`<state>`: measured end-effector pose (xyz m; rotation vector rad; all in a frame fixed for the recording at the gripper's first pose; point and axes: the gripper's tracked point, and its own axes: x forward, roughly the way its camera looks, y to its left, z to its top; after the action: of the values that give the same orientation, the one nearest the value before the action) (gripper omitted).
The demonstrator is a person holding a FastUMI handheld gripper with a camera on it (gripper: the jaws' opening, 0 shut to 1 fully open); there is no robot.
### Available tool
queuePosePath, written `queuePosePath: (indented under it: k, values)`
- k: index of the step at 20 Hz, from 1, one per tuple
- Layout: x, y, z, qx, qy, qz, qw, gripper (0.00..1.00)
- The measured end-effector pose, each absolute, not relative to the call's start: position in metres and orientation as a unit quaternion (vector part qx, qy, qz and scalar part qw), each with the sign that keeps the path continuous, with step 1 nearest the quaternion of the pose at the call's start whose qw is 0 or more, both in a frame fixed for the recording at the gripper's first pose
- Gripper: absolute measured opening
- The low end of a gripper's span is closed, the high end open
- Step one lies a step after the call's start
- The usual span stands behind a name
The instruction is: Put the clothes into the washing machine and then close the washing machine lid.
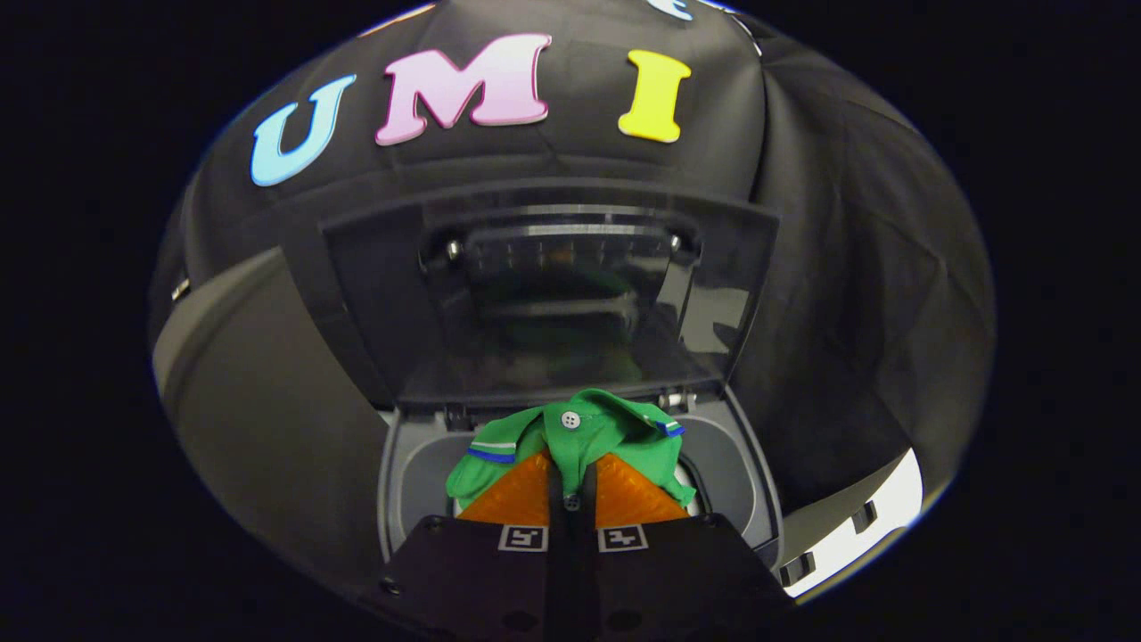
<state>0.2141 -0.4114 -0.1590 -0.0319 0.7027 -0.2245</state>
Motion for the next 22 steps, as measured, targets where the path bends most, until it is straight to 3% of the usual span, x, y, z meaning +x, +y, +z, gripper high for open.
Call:
queuePosePath:
  k: [9,19,21,22]
  values:
    - [0.22,-0.419,-0.265,-0.014,0.434,-0.108,0.894,0.06]
    - [0.212,-0.426,-0.317,-0.022,0.491,-0.098,0.865,0.06]
    - [0.21,-0.429,-0.319,-0.028,0.493,-0.103,0.863,0.1]
    - [0.207,-0.436,-0.321,-0.04,0.498,-0.113,0.859,0.32]
